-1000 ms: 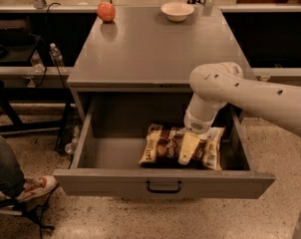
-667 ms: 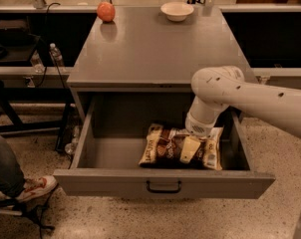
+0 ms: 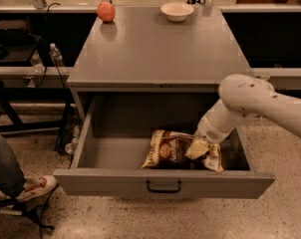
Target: Pick brown chip bag from top drawer and place on counter
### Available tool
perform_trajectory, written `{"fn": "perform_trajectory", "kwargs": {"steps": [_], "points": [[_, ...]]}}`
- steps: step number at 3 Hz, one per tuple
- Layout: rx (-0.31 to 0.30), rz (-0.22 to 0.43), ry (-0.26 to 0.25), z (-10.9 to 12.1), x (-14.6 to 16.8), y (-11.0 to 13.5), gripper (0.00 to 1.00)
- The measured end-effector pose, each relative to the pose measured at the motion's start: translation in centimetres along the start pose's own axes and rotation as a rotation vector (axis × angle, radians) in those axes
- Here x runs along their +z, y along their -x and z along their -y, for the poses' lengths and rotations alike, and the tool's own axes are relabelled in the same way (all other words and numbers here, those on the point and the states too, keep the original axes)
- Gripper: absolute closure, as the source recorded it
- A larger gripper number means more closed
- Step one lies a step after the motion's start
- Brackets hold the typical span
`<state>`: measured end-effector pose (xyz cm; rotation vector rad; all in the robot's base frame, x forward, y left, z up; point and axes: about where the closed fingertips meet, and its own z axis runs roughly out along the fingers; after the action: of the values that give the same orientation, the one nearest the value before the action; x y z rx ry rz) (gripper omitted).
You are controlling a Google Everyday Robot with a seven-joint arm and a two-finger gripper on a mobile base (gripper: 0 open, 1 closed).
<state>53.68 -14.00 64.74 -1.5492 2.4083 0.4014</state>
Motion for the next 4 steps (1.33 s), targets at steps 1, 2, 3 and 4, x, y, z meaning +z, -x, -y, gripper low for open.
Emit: {"fn": "perform_trajectory", "kwargs": {"steps": [1,2,3,4], "points": [[-0.015,0.247,-0.023,-1.0,-5.6,1.2,0.99],[-0.07,0.397,-0.072,-1.8,-11.5,2.0,1.0],[-0.131,0.494,-0.159,-2.0,-17.9,3.0,1.0],[-0.131,0.494,-0.159,-2.0,-17.9,3.0,1.0]]}}
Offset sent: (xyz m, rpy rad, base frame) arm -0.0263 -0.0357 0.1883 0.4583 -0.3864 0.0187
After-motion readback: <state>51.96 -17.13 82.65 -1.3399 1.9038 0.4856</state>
